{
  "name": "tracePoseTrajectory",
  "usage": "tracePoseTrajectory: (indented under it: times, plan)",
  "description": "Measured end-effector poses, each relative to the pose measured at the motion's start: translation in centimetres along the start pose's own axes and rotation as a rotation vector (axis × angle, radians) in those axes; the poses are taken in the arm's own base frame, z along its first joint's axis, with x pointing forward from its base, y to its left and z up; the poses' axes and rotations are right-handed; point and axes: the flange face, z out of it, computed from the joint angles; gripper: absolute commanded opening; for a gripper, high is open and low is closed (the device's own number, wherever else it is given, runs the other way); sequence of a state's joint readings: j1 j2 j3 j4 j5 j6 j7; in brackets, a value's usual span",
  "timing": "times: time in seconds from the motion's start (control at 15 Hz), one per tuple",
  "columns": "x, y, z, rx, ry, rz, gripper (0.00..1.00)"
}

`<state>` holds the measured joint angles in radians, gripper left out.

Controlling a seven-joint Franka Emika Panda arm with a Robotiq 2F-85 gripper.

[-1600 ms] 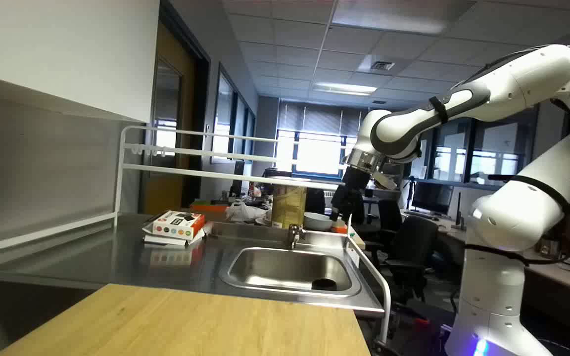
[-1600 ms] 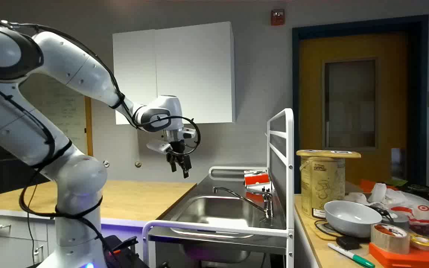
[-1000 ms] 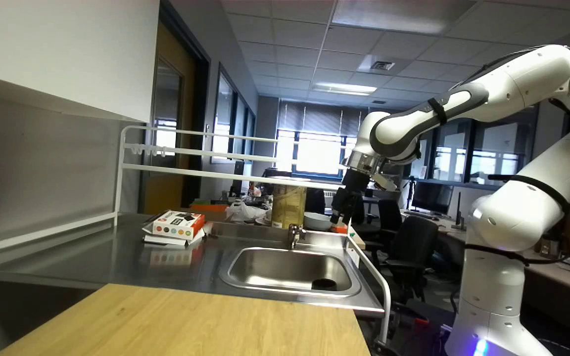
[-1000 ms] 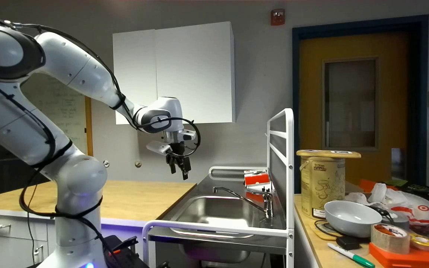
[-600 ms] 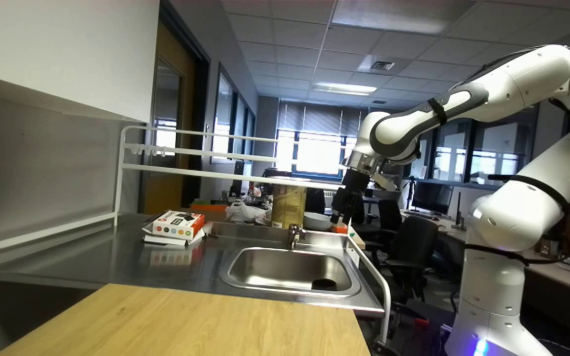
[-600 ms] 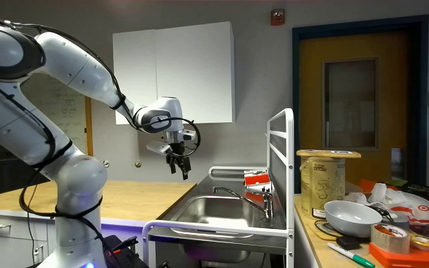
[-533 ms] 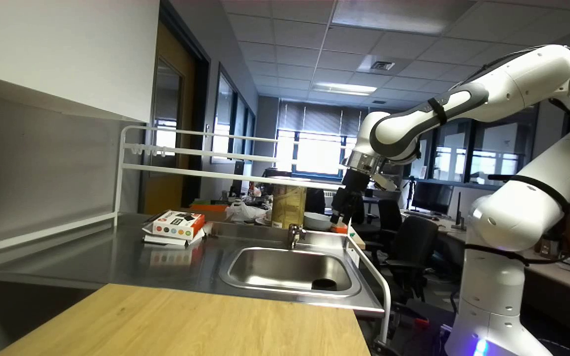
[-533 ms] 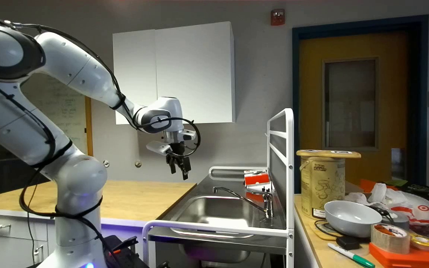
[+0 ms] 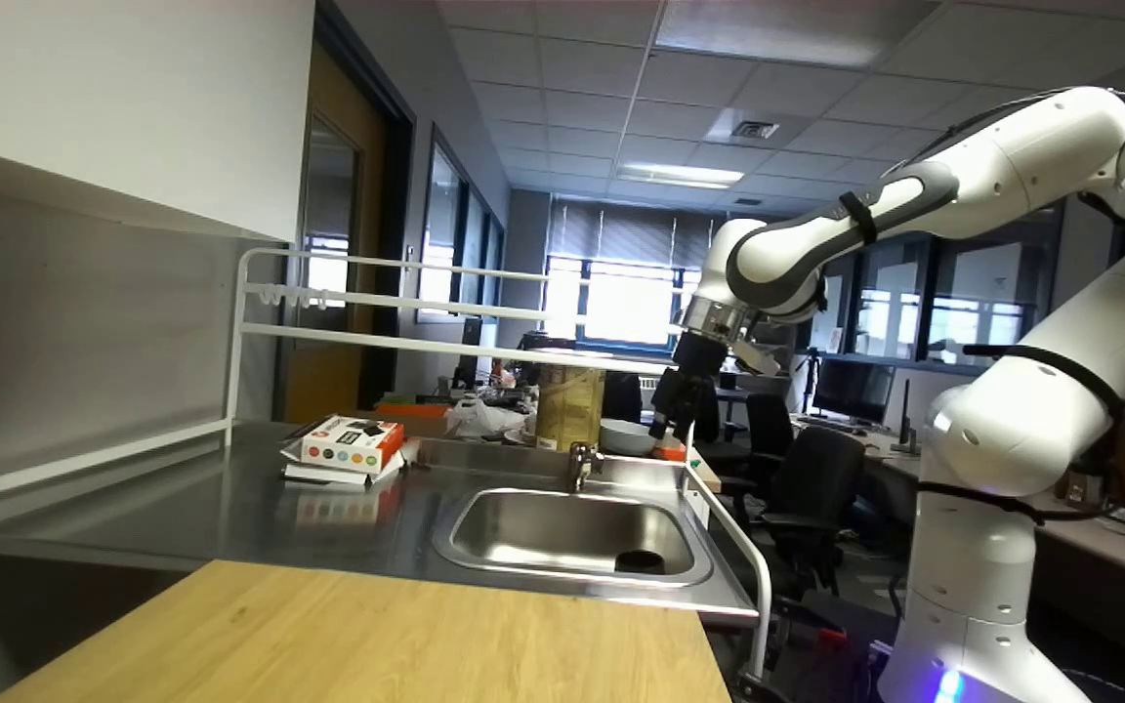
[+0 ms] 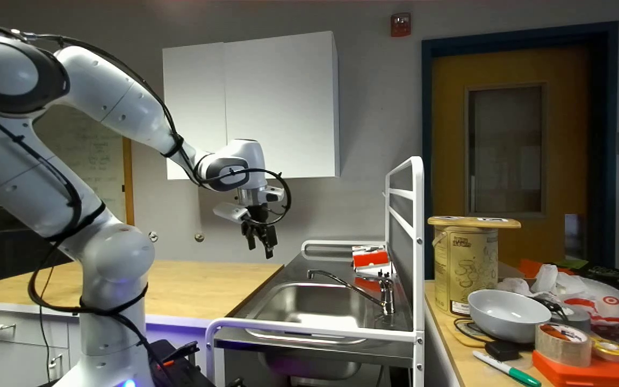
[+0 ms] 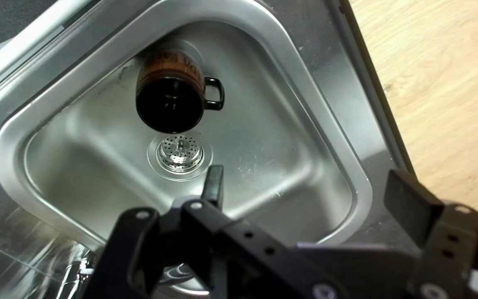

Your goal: Move the spout to the right

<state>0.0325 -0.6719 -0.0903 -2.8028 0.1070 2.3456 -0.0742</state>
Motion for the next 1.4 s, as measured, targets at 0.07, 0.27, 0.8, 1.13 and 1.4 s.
tracePoseTrajectory:
  times: [0.07, 0.27, 0.8, 1.13, 1.4]
  plan:
    - [0.2, 0.0, 0.0, -0.001, -0.001, 0.003, 1.0]
    - [1.0, 0.4, 0.1, -0.005, -0.003, 0.016, 1.0]
    - [5.7, 2.7, 1.5, -0.057, 0.089, 0.261, 1.0]
    - [10.0, 4.1, 4.4, -0.108, 0.077, 0.486, 1.0]
    - [13.6, 4.5, 6.9, -0.163, 0.065, 0.619, 1.0]
